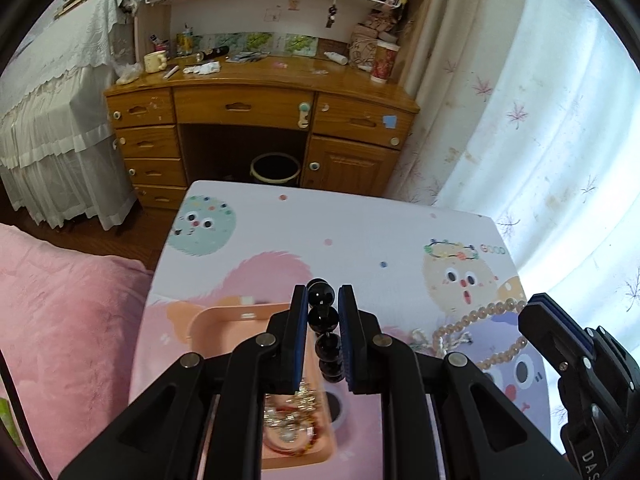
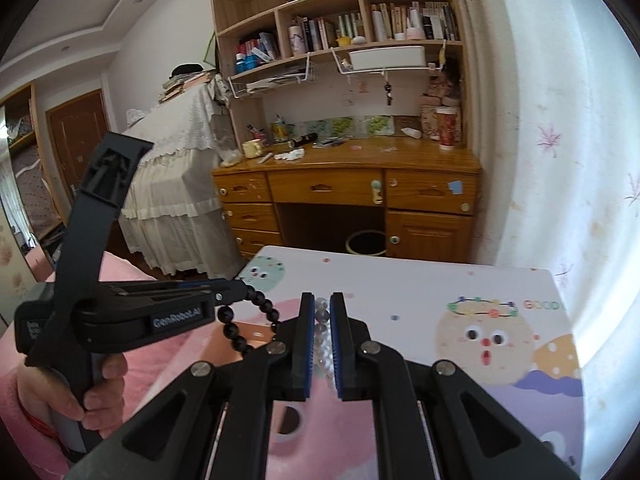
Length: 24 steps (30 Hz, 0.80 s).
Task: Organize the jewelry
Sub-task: 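Carry the black bracelet into the pink box with the left tool and release it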
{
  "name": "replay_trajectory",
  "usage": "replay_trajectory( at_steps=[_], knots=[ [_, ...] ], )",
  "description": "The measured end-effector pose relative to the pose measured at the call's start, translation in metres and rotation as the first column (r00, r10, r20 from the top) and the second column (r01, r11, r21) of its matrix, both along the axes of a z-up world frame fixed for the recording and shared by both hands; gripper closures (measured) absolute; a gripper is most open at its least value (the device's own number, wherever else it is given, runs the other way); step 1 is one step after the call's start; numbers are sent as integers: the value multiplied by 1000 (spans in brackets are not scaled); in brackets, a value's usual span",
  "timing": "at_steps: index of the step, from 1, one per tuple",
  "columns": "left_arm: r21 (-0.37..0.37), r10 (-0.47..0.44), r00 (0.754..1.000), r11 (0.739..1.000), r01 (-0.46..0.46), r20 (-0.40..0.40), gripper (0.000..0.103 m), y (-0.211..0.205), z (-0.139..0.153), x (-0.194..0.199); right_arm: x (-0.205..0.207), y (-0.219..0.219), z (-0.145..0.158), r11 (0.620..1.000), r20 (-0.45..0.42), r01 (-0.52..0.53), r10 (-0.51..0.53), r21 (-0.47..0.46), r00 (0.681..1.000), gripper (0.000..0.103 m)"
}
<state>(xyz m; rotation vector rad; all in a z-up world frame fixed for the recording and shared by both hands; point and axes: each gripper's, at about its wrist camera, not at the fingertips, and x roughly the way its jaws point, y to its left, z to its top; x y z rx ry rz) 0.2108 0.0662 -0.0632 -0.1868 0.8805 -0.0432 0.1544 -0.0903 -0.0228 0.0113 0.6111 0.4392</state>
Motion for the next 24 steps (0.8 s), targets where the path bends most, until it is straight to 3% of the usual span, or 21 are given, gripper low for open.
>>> replay_trajectory(
  at_steps=[6,16,18,22,24],
  knots=[
    [32,-1,1000,999,2,-31,90,26,-14,-5,-5,29,-10,999,-38,-24,25,30,999,95],
    [24,-40,995,999,43,-95,90,50,-36,-3,-13,62,-23,996,-83,-63,68,61,994,95],
    [18,-46,993,999,48,-105,83,54,-38,0,-12,69,-28,996,-111,-75,79,45,991,95],
    [10,-61,992,998,62,-112,81,59,-36,4,-15,71,-32,999,-112,-53,53,4,992,79],
    [19,-64,992,998,67,-111,80,58,-35,5,-15,67,-32,999,-113,-41,41,4,993,78]
  ],
)
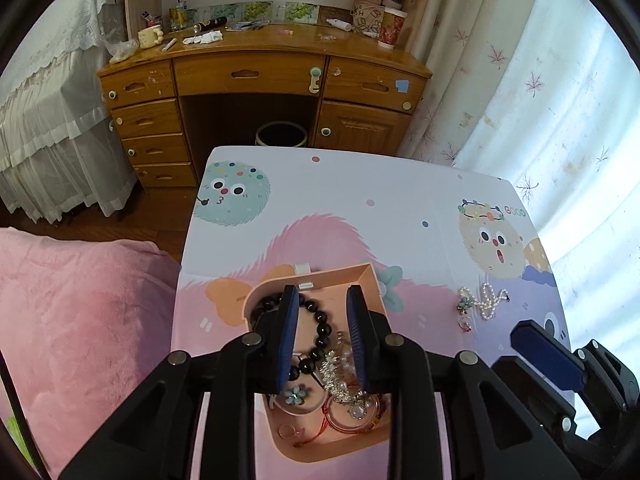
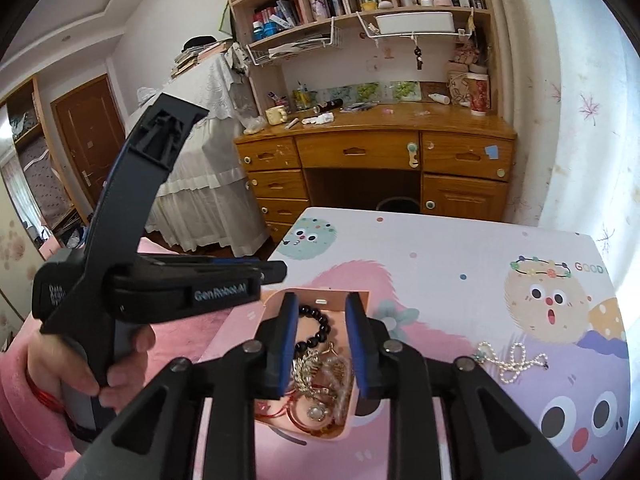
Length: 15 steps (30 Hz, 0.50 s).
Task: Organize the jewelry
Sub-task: 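Carry the black bracelet into the pink box with the left tool and release it, then grasp the pink-stone ring with the left tool while the right tool grasps the pearl necklace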
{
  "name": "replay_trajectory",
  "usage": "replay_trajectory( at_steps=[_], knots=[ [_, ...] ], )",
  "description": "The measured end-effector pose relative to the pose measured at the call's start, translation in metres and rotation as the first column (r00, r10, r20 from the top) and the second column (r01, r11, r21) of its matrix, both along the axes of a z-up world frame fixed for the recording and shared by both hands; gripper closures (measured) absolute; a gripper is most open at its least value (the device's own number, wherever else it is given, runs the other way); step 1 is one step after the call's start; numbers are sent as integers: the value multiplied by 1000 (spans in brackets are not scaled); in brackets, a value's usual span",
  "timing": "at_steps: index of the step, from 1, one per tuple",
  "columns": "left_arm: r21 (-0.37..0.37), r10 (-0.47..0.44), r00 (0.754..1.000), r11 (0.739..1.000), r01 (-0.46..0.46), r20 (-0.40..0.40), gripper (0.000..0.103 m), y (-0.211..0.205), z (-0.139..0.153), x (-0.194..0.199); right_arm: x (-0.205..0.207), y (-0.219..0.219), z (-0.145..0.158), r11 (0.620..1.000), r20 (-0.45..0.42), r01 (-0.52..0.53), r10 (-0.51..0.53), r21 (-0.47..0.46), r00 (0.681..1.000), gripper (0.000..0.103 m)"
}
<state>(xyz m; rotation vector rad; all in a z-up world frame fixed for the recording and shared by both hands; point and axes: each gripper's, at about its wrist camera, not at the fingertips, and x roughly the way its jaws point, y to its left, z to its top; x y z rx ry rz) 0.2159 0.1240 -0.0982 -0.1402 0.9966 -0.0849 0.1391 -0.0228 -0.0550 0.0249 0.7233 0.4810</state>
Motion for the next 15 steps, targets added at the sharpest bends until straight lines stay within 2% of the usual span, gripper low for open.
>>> replay_trajectory(
  at_steps=[8,10,11,12,14,15],
  knots=[
    [14,-21,999,1000,21,-25,74,-22,-1,6,-1,-24,-1,999,-21,27,-28,-45,999,77],
    [12,-30,999,999,31,-31,73,-33,-2,6,0,-32,-2,998,-28,28,-29,-60,999,73],
    [12,-35,999,999,36,-34,68,-40,-3,7,0,-37,-3,997,-31,28,-30,-72,999,71],
    [12,-39,999,999,39,-35,58,-45,-3,6,0,-41,-3,996,-33,28,-31,-82,999,66],
    [17,-44,998,999,44,-33,52,-57,-3,6,1,-53,-6,993,-37,21,-25,-113,999,64],
    [17,-51,998,999,52,-32,52,-66,-3,6,1,-57,-7,992,-40,17,-22,-128,999,63]
  ],
)
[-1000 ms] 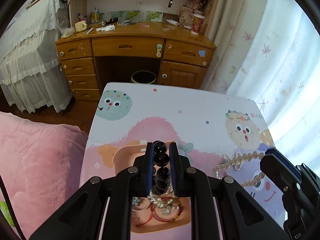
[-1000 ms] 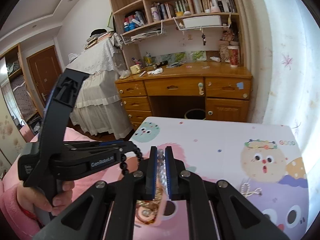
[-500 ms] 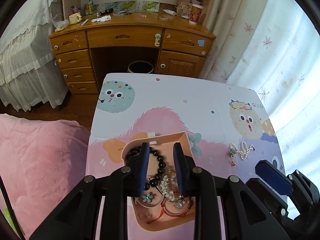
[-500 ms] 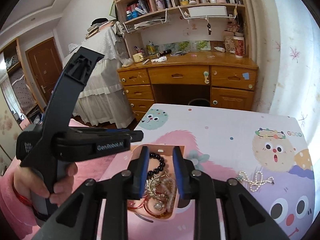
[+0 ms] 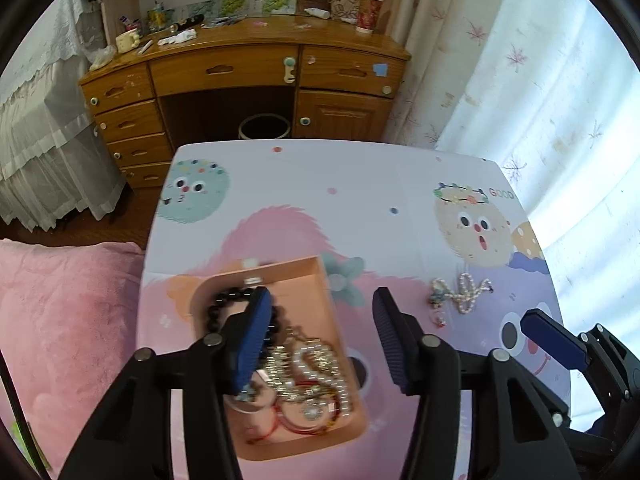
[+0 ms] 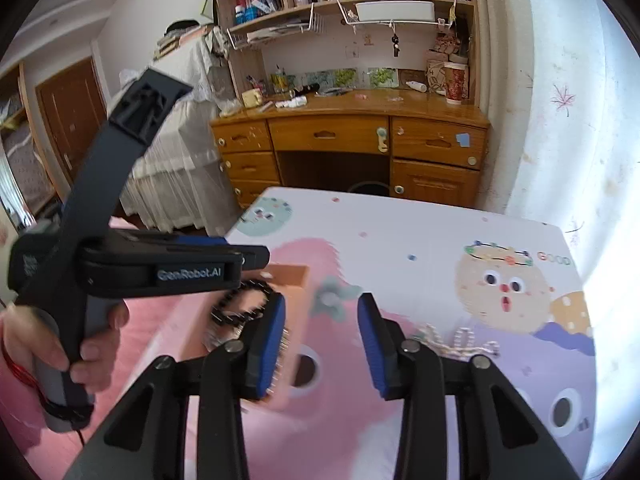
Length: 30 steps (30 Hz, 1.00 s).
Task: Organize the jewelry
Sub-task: 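Grasp the pink-stone ring with the left tool while the right tool grasps the pearl necklace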
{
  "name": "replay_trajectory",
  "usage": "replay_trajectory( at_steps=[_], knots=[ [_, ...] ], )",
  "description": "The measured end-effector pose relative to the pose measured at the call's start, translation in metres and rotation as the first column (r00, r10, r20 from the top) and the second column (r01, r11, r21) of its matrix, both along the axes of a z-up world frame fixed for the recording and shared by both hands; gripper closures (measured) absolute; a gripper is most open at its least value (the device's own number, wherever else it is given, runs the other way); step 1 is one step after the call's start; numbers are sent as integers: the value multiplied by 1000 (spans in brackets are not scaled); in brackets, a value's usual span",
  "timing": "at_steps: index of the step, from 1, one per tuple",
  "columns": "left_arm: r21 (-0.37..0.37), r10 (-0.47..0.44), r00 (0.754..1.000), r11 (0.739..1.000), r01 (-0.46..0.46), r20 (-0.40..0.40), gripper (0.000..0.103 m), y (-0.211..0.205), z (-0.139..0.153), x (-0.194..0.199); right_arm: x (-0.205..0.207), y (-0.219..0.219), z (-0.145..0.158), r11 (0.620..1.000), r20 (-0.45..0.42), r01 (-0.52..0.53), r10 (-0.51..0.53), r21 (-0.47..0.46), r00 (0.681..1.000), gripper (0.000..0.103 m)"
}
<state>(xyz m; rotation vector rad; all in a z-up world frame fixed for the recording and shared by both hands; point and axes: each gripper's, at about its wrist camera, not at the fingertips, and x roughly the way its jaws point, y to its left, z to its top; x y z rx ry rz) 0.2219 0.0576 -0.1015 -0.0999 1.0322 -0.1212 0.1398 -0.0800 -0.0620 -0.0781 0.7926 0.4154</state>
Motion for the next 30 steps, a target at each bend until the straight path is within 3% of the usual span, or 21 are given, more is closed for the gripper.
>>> replay_trajectory(
  at_steps=[4,6,11,15,18,24,30],
  knots=[
    [5,-6,1000,1000,6,-11,50,-29,-3,0,2,-23,-7,996,-14,-32,31,-79,999,60],
    [13,-6,1000,1000,7,-17,39,-42,-6,-1,3,-32,-10,988,-9,-63,62,-141,998,57],
    [47,-17,1000,999,18,-26,37,-74,-18,-7,5,-53,-22,932,9,-189,201,-310,980,55],
    [89,-7,999,996,12,-52,29,-99,-39,-6,12,-69,-43,882,-17,-279,295,-380,955,50],
    [112,-3,996,994,14,-94,29,-116,-59,-3,22,-81,-64,872,-37,-316,326,-374,945,43],
    [110,20,983,994,0,-180,29,-136,-103,5,44,-97,-109,899,-62,-328,325,-290,944,43],
    [61,21,983,998,-10,-184,29,-142,-115,11,56,-101,-131,913,-79,-336,326,-230,942,43]
  ],
)
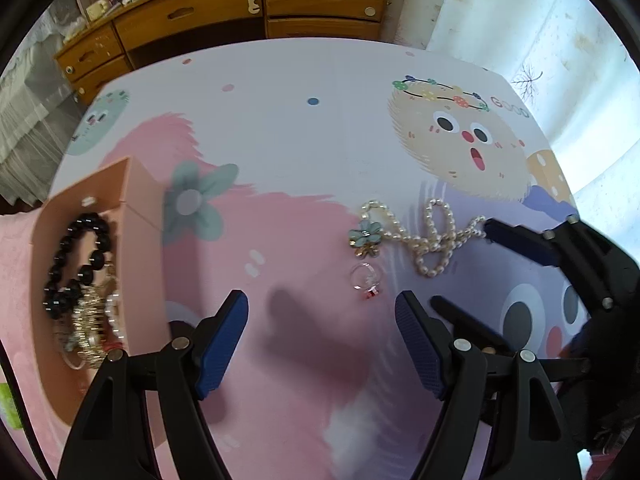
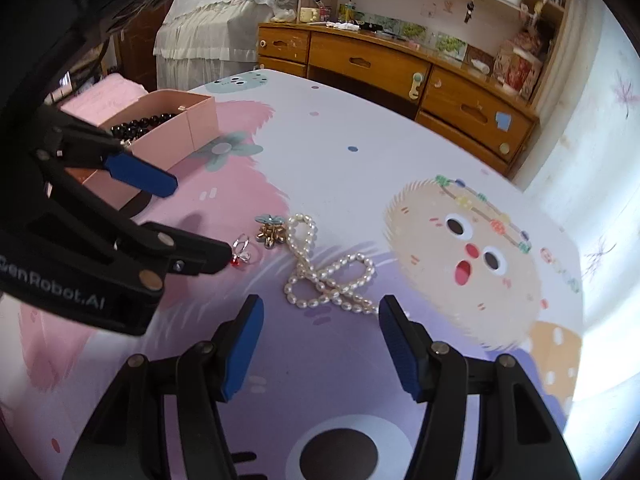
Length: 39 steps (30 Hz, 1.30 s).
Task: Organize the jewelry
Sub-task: 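Grasp the pink-stone ring with the left tool while the right tool grasps the pearl necklace, then drop the ring and pearl necklace into the pink box with both tools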
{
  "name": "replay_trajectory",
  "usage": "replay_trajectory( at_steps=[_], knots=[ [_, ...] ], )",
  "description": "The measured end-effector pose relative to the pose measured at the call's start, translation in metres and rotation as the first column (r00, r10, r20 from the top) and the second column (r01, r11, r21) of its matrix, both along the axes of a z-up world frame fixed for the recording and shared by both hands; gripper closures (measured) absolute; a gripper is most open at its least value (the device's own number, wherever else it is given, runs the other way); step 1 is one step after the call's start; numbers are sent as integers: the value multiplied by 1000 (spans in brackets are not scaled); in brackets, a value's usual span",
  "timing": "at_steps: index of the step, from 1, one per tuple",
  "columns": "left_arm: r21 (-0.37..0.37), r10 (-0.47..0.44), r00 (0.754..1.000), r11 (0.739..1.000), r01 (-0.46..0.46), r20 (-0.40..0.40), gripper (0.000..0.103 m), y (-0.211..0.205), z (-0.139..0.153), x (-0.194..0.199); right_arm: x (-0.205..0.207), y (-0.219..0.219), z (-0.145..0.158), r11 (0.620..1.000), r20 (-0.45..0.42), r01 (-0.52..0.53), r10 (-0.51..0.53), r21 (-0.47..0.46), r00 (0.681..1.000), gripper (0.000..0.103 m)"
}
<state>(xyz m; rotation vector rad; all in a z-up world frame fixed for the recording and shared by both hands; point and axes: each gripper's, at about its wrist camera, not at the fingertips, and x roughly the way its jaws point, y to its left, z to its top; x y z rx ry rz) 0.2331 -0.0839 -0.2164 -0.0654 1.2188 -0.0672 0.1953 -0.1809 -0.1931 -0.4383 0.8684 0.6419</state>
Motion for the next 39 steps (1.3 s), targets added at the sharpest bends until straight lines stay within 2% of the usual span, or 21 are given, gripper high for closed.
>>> replay_trajectory(
  at_steps=[4,7,8,9,12,16,18,20,22,26,29,30,35,39],
  knots=[
    [-53,0,1000,999,1,7,29,-4,-5,4,5,-3,-4,999,-7,-4,4,33,1000,43],
    [-51,4,999,999,-2,35,29,-7,-8,6,10,-4,-7,999,-6,-8,8,37,1000,42],
    [-43,3,999,999,-1,36,32,-9,-9,7,11,-4,-7,999,-4,-10,11,40,1000,42],
    [-35,1,999,999,0,36,40,-10,-11,9,14,-4,-8,999,-10,-14,15,36,1000,42],
    [-12,-1,999,1000,2,39,50,-13,-14,11,20,-3,-9,999,-29,-26,27,47,999,42],
    [-14,-35,998,999,36,47,51,-16,-14,12,26,-2,-9,998,-49,-18,21,53,999,42],
    [-8,-45,997,999,45,61,61,-15,-13,11,26,-1,-8,999,-54,-15,18,48,998,43],
    [19,-48,997,999,47,67,72,-16,-13,12,27,-2,-8,999,-56,-8,11,51,998,50],
    [33,-44,996,999,42,74,77,-15,-13,13,28,-3,-7,998,-57,5,-2,62,998,70],
    [43,-36,996,999,33,82,92,-12,-12,9,34,-4,-6,997,-89,13,-7,73,996,81],
    [27,-25,996,999,23,82,95,-9,-12,5,35,-4,-4,997,-108,24,-16,70,994,86],
    [21,-26,997,999,25,79,96,-8,-12,3,34,-2,-4,998,-111,29,-22,63,994,95],
    [14,-27,997,1000,26,76,96,-3,-6,-11,28,-1,-3,993,-170,89,-75,78,983,94],
    [-5,-27,995,1000,27,98,96,5,6,-24,20,-5,-3,977,-253,175,-139,124,957,94]
  ],
)
